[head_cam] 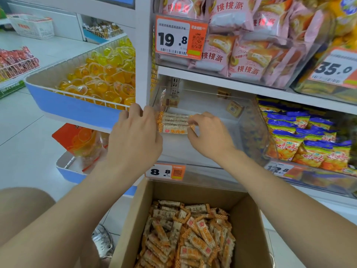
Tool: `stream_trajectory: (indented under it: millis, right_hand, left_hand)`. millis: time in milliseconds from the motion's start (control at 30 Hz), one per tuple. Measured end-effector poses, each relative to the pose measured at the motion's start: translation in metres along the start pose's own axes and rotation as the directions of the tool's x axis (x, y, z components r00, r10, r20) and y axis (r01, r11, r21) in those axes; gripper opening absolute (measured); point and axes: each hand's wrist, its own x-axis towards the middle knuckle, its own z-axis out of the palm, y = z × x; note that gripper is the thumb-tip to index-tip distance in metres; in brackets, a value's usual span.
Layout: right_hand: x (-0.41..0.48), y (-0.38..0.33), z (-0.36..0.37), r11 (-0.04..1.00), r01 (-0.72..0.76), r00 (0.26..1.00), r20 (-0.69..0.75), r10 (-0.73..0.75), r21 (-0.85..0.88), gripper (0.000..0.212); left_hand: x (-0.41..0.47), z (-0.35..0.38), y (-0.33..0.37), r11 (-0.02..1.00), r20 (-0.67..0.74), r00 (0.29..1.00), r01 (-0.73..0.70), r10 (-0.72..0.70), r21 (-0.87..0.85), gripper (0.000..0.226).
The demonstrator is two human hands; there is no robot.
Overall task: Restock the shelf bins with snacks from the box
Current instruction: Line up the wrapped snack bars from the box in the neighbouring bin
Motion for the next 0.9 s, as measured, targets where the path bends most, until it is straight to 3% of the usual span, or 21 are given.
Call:
stream_trajectory:
  millis: [100, 200, 267, 333, 400, 500, 633, 767, 833, 900]
  right_hand:
    - [-0.056, -0.011, -0.034, 0.984, 0.026, 0.998, -0.059, -0.016, 0.177, 0.019]
    - [-0.120, -0.023, -0.060, 0.965, 0.025, 0.999, -0.028, -0.019, 0.260, 0.012]
    - [-0.153, -0.021, -0.061, 0.974, -0.010, 0.993, 0.115, -0.016, 0.228, 0.013]
    - [-0.175, -0.012, -0.050, 0.993, -0.003, 0.941, 0.337, -0.037, 0.118, 0.014]
    - [-0.187, 0.003, -0.029, 0.999, 0.009, 0.840, 0.542, -0.030, 0.041, 0.018]
    - [-0.198, 0.031, 0.018, 0.988, -0.150, 0.643, 0.756, 0.127, -0.039, 0.027]
    - [-0.224, 0.058, 0.082, 0.922, -0.378, 0.571, 0.764, 0.302, -0.082, 0.030]
    - [-0.258, 0.072, 0.123, 0.892, -0.416, 0.510, 0.766, 0.390, -0.177, 0.012]
    - [-0.266, 0.077, 0.135, 0.865, -0.476, 0.551, 0.713, 0.434, -0.158, 0.005]
    - [-0.269, 0.079, 0.148, 0.842, -0.530, 0.589, 0.670, 0.452, -0.102, 0.025]
  left_hand:
    - [-0.017, -0.008, 0.011, 0.971, -0.077, 0.987, -0.155, 0.143, -0.184, 0.011]
    - [-0.039, -0.012, 0.023, 0.920, 0.208, 0.946, -0.165, 0.249, -0.354, 0.011]
    - [-0.055, -0.008, 0.033, 0.916, 0.485, 0.802, -0.183, 0.348, -0.356, 0.010]
    - [-0.070, 0.005, 0.043, 0.902, 0.663, 0.613, -0.275, 0.430, -0.332, 0.008]
    - [-0.084, 0.029, 0.052, 0.900, 0.784, 0.454, -0.309, 0.423, -0.307, 0.008]
    - [-0.102, 0.075, 0.055, 0.930, 0.881, 0.344, -0.287, 0.326, -0.231, 0.006]
    - [-0.124, 0.116, 0.057, 0.927, 0.916, 0.287, -0.329, 0.279, -0.179, 0.016]
    - [-0.148, 0.159, 0.048, 0.928, 0.956, 0.198, -0.346, 0.214, -0.136, 0.016]
    - [-0.156, 0.176, 0.044, 0.933, 0.967, 0.157, -0.334, 0.199, -0.137, 0.021]
    - [-0.160, 0.187, 0.042, 0.930, 0.966, 0.142, -0.331, 0.215, -0.158, 0.024]
